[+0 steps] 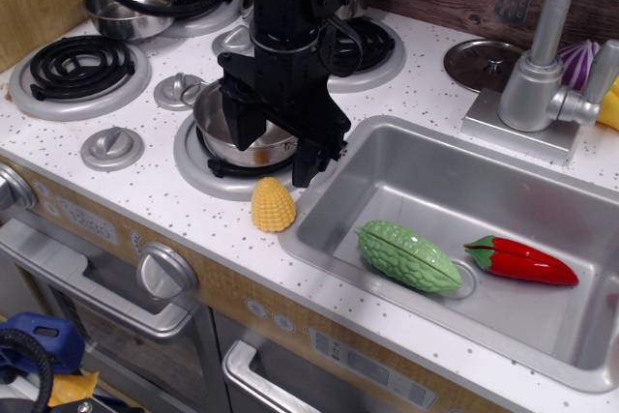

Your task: Put corn in pan which is on stove

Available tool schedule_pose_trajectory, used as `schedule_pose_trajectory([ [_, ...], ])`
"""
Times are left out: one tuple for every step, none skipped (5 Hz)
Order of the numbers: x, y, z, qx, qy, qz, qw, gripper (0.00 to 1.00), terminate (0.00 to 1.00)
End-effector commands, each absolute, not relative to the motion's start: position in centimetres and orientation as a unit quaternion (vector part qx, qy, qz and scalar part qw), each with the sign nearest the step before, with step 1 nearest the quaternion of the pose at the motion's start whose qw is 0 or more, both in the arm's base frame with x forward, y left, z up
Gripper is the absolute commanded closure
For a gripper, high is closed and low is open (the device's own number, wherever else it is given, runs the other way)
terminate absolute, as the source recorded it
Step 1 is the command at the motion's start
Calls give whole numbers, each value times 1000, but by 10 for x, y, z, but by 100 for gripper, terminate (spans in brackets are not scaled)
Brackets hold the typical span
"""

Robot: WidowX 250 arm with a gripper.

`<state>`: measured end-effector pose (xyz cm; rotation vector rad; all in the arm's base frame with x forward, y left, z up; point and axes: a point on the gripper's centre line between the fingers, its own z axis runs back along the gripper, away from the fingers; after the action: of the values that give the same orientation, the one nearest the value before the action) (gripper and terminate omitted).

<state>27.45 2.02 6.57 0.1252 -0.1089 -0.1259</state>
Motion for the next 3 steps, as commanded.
schedule_pose_trajectory([
  [274, 20, 66, 62, -54, -63, 995, 0, 0],
  [277, 25, 55, 57, -67, -66, 994, 0, 0],
  [278, 28, 42, 51, -80, -67, 993, 0, 0],
])
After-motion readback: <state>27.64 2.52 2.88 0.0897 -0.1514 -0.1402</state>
